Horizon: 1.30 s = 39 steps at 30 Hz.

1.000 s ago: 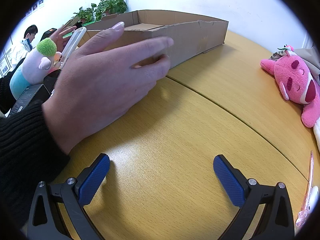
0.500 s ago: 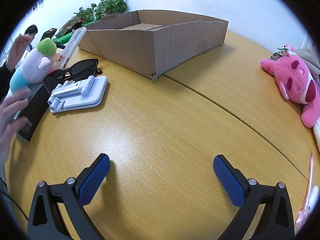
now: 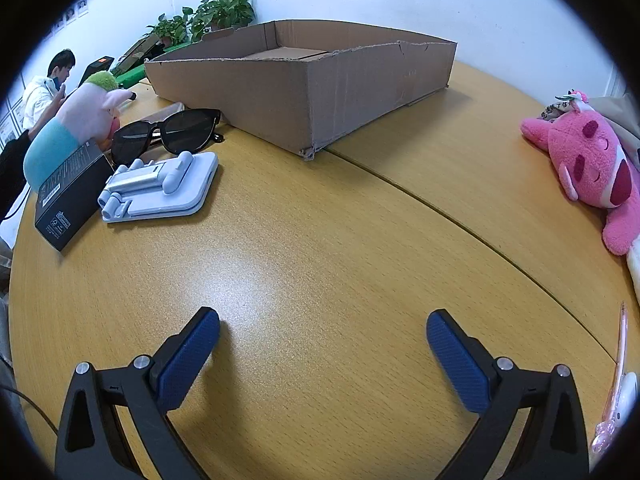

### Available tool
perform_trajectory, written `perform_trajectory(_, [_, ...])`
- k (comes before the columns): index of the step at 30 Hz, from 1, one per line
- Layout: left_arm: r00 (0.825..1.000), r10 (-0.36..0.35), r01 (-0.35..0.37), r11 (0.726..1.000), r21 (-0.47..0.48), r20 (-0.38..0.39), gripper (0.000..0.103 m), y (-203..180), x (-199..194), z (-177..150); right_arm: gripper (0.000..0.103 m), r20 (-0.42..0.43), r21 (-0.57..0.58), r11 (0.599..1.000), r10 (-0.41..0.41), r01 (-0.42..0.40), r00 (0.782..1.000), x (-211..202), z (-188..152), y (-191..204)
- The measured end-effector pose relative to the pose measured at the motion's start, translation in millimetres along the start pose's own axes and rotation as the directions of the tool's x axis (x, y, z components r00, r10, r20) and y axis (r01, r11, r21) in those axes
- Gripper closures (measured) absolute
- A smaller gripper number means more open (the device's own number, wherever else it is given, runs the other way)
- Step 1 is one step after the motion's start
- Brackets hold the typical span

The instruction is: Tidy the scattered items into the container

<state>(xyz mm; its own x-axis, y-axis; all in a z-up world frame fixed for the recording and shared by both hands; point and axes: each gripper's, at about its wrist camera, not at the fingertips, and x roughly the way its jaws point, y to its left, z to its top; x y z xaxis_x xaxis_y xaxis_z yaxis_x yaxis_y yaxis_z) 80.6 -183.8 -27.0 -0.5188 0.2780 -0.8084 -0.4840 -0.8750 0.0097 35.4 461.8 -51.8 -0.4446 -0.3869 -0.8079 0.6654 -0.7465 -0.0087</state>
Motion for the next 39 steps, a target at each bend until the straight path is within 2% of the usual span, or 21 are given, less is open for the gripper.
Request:
perform_trajectory(3, [1.0, 0.009, -0.009, 1.0, -0.015, 0.0, 0.0, -2, 1, -1, 0.0, 0.0, 0.0, 1.0, 0.0, 0.0, 1.0, 0, 0, 0])
perform_trajectory(7, [0.998, 0.063, -0.063, 0.995, -0.082, -0.001, 0.0, -8, -4, -1, 0.0, 0.0, 0.001, 1.0, 0.0, 0.0, 1.0, 0, 0, 0])
perform_trajectory(11, [0.994, 0.113, -0.112, 0.983, -0.149, -0.004, 0.0, -10, -6, -29, 0.0, -0.003, 0.084, 0.995, -0.059, 0.059, 0.998, 3, 4, 3])
perform_trajectory(13, [0.99, 0.143, -0.142, 0.971, -0.19, -0.007, 0.0, -20, -7, -38, 0.0, -0.01, 0.164, 0.979, -0.117, 0.117, 0.993, 6, 7, 4])
perform_trajectory(16, [0.983, 0.183, -0.181, 0.953, -0.241, -0.013, 0.0, -50, -4, -60, 0.0, -0.031, 0.285, 0.936, -0.206, 0.207, 0.978, 5, 6, 11])
perform_trajectory(18, [0.985, 0.174, -0.173, 0.958, -0.23, -0.02, 0.0, -68, -8, -67, 0.0, -0.042, 0.331, 0.912, -0.241, 0.241, 0.97, 5, 5, 14])
perform_trajectory(20, [0.981, 0.191, -0.191, 0.953, -0.236, -0.023, 0.0, -93, 0, -58, 0.0, -0.047, 0.347, 0.904, -0.251, 0.251, 0.967, 6, 5, 15])
perform_trajectory(23, [0.963, 0.268, -0.255, 0.923, -0.287, 0.006, 0.0, -119, -11, -45, 0.0, -0.058, 0.38, 0.884, -0.273, 0.274, 0.96, 11, 13, 16])
perform_trajectory(26, [0.97, 0.22, -0.182, 0.939, -0.293, 0.104, 0.0, -147, -40, -27, 0.0, -0.093, 0.439, 0.841, -0.307, 0.316, 0.947, 14, 18, 23])
perform_trajectory(28, [0.966, 0.173, -0.115, 0.953, -0.28, 0.192, 0.0, -168, -66, -14, 0.0, -0.103, 0.443, 0.853, -0.256, 0.274, 0.961, 15, 25, 35])
perform_trajectory(30, [0.957, 0.124, -0.052, 0.963, -0.265, 0.262, 0.0, -187, -89, -3, 0.0, -0.025, 0.491, 0.848, -0.214, 0.199, 0.976, 0, 32, 56])
perform_trajectory(32, [0.947, 0.06, 0.024, 0.966, -0.256, 0.315, 0.0, -207, -104, 9, 0.0, 0.084, 0.528, 0.837, -0.22, 0.144, 0.972, -24, 46, 83])
perform_trajectory(34, [0.943, 0.004, 0.095, 0.955, -0.281, 0.334, 0.0, -224, -105, 22, 0.0, 0.163, 0.526, 0.845, -0.21, 0.095, 0.964, -41, 64, 113])
perform_trajectory(36, [0.941, -0.045, 0.151, 0.943, -0.296, 0.335, 0.0, -240, -101, 29, 0.0, 0.204, 0.505, 0.86, -0.204, 0.075, 0.958, -51, 80, 142])
perform_trajectory(39, [0.948, -0.051, 0.15, 0.943, -0.298, 0.316, 0.0, -253, -90, 33, 0.0, 0.202, 0.491, 0.868, -0.198, 0.076, 0.959, -50, 102, 173])
